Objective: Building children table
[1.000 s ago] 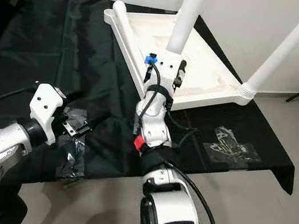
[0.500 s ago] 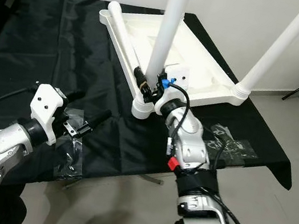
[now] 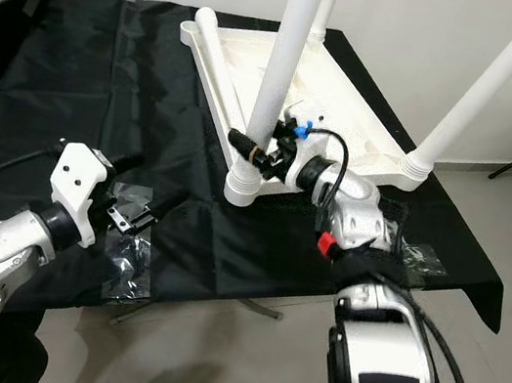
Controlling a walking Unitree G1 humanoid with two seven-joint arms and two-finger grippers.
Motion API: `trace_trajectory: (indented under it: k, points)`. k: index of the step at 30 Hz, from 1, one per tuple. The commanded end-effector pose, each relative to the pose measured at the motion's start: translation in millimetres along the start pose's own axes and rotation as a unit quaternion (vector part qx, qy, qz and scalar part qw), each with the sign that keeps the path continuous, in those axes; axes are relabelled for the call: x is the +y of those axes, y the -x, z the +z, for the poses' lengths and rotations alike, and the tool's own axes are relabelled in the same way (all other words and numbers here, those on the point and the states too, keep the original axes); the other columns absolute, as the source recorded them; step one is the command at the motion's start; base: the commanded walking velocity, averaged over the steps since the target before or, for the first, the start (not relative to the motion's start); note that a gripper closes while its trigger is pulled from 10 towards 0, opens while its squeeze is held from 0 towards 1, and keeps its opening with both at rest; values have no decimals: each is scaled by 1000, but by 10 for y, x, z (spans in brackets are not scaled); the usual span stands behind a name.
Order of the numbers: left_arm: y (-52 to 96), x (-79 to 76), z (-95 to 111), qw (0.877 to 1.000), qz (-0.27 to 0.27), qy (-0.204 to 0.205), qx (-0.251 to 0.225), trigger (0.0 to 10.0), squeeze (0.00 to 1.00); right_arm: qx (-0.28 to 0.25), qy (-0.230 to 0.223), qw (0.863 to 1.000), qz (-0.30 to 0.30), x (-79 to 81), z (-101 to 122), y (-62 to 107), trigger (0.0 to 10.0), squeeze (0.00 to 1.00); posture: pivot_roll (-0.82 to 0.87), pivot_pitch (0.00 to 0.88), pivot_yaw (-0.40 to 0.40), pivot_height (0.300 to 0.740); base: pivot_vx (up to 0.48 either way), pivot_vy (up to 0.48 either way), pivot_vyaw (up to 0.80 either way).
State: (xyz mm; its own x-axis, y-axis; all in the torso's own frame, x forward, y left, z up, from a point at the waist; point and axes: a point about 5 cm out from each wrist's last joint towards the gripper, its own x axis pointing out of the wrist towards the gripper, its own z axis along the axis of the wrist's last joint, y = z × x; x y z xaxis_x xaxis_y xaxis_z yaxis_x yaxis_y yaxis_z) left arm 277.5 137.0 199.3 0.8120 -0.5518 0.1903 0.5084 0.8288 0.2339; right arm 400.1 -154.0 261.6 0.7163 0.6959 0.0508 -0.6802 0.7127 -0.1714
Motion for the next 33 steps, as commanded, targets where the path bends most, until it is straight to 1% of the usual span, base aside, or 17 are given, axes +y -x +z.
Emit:
trace_trajectory:
  k: [1, 6, 7, 8, 9, 16, 17, 20, 21, 24, 26, 27, 28, 29, 31, 32, 33]
  points:
    - [20, -12, -26, 1000, -5, -5, 8, 10000, 0, 0, 0, 1000, 0, -41, 18, 14, 10000, 0, 90, 148, -80, 740, 0, 0, 0]
    - [22, -10, -24, 1000, -5, -4, 8, 10000, 0, 4, 0, 1000, 22, -32, 46, -17, 10000, 0, 95, 150, -77, 740, 0, 0, 0]
    - [24, -12, -25, 1000, -6, -6, 10, 10000, 0, 3, 5, 1000, 24, -26, 62, -37, 8627, 0, 92, 148, -79, 740, 0, 0, 0]
    - [24, -12, -25, 1000, -6, -6, 10, 10000, 0, 3, 5, 1000, 24, -26, 62, -37, 8627, 0, 92, 148, -79, 740, 0, 0, 0]
    - [25, -13, -23, 1000, -5, -5, 9, 10000, 0, 2, -2, 999, 36, -6, 60, -55, 0, 0, 92, 149, -79, 740, 0, 0, 0]
    - [26, -13, -20, 1000, -4, -5, 9, 10000, 0, -1, -15, 999, 45, 37, 18, -83, 0, 0, 94, 150, -80, 740, 0, 0, 0]
    - [24, -12, -18, 1000, -4, -5, 8, 10000, 0, -1, -15, 1000, 26, 42, -20, -96, 0, 0, 95, 150, -82, 740, 0, 0, 0]
    - [30, -8, -31, 1000, -5, -7, 11, 10000, 0, 0, -16, 987, -162, -59, -151, -107, 0, 0, 92, 149, -75, 740, 0, 0, 0]
    - [30, -8, -31, 1000, -5, -7, 11, 10000, 0, 0, -16, 987, -162, -59, -151, -107, 0, 0, 92, 149, -75, 740, 0, 0, 0]
    - [16, -1, -24, 1000, -4, -6, 8, 10000, 0, 16, -4, 946, -322, -158, -215, -52, 0, 0, 84, 151, -75, 740, 0, 0, 0]
    - [16, -1, -24, 1000, -4, -6, 8, 10000, 0, 16, -4, 946, -322, -158, -215, -52, 0, 0, 84, 151, -75, 740, 0, 0, 0]
    - [4, -1, -16, 1000, -5, -6, 6, 10000, 0, 18, -7, 924, -382, -144, -252, -37, 0, 0, 84, 150, -72, 740, 0, 0, 0]
    - [-10, -4, -10, 1000, -6, -6, 5, 10000, 0, 12, -21, 900, -436, -66, -297, -50, 0, 0, 83, 152, -73, 740, 0, 0, 0]
    - [-10, -4, -10, 1000, -6, -6, 5, 10000, 0, 12, -21, 900, -436, -66, -297, -50, 0, 0, 83, 152, -73, 740, 0, 0, 0]
    - [-24, -17, -2, 1000, -7, -5, 2, 10000, 0, 0, -63, 857, -512, 201, -377, -117, 0, 0, 92, 151, -76, 740, 0, 0, 0]
    - [-23, -23, -1, 1000, -7, -5, 2, 10000, 0, -1, -82, 847, -526, 311, -402, -157, 0, 0, 92, 151, -76, 740, 0, 0, 0]
    - [-23, -23, -1, 1000, -7, -5, 2, 10000, 0, -1, -82, 847, -526, 311, -402, -157, 0, 0, 92, 151, -76, 740, 0, 0, 0]
